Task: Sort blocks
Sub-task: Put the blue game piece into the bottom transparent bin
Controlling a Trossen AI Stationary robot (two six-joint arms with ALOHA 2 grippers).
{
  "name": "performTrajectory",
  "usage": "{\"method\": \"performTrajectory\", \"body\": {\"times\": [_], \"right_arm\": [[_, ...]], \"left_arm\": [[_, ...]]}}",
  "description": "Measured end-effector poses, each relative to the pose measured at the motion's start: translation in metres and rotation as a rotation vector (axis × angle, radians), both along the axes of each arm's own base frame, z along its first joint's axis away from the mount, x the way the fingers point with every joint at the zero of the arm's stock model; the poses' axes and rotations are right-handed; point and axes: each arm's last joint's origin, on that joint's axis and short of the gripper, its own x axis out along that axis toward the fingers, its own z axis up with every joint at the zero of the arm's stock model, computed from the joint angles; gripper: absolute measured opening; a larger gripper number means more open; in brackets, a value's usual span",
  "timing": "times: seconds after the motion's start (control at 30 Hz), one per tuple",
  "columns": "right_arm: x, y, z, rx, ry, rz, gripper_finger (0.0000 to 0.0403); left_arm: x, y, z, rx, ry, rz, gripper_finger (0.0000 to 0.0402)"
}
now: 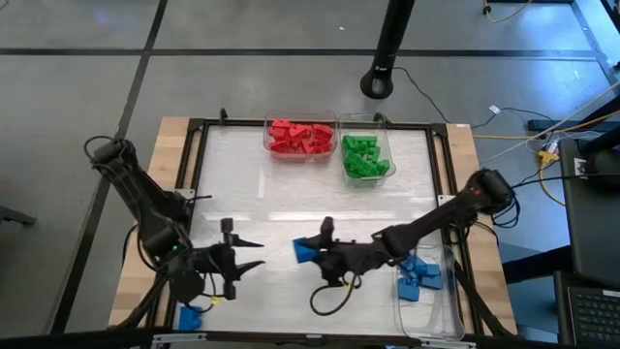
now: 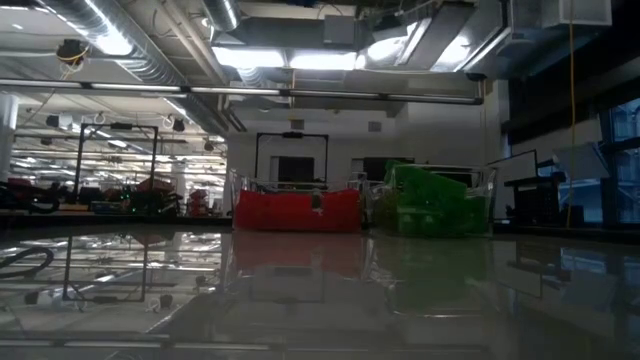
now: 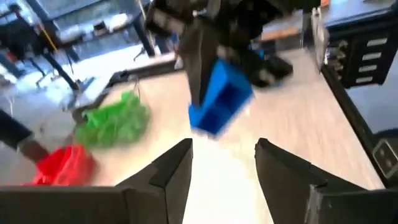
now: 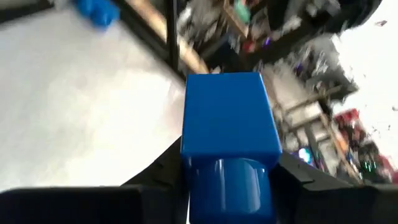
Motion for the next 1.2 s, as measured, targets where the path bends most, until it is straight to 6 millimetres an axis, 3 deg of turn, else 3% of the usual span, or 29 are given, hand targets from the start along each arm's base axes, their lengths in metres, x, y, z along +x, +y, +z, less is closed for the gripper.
{"method": "performTrajectory", "body": {"times": [0.23,0.47,0.67,0.87,1.03,1.2], "right_arm": [[-0.048,0.000,0.012,0.044,0.245,-0.089,0.0137],[-0.104,-0.010,0.003,0.194,0.577,-0.331,0.0137],[-0.151,0.002,-0.001,0.297,0.781,-0.485,0.0137],[-0.190,0.023,0.007,0.424,0.819,-0.512,0.0137],[-0.219,0.030,0.007,0.480,0.919,-0.624,0.0138],[-0.237,0.033,0.007,0.538,0.936,-0.764,0.0184]], "left_arm": [[-0.022,0.007,-0.012,-0.075,0.094,0.071,0.0155],[-0.033,0.015,-0.020,-0.115,0.139,0.154,0.0155],[-0.036,0.016,-0.027,-0.111,0.149,0.164,0.0155],[-0.037,0.019,-0.039,-0.094,0.164,0.179,0.0155],[-0.038,0.021,-0.047,-0.090,0.170,0.188,0.0155],[-0.040,0.022,-0.053,-0.093,0.175,0.199,0.0155]]}}
